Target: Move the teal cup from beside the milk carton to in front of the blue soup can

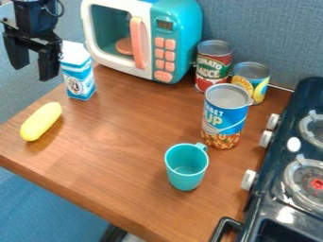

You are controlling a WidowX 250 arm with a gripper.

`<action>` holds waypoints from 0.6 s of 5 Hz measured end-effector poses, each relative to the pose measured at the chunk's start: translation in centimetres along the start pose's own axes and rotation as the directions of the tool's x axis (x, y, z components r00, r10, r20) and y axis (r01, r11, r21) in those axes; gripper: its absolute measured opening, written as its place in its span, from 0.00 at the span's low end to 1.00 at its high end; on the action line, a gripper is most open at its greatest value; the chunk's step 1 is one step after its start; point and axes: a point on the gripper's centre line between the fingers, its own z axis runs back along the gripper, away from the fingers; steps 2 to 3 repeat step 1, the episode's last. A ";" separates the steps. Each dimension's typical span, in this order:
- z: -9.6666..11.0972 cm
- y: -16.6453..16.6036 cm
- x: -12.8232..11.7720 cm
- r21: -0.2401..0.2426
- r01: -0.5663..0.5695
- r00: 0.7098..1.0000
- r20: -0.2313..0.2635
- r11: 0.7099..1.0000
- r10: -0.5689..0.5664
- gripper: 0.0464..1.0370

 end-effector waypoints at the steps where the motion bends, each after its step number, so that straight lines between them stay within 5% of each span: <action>1: 0.0 0.0 0.0 0.000 0.000 1.000 0.000 1.000 0.000 0.97; 3: 0.0 0.0 0.0 0.000 0.000 1.000 0.000 1.000 0.000 0.97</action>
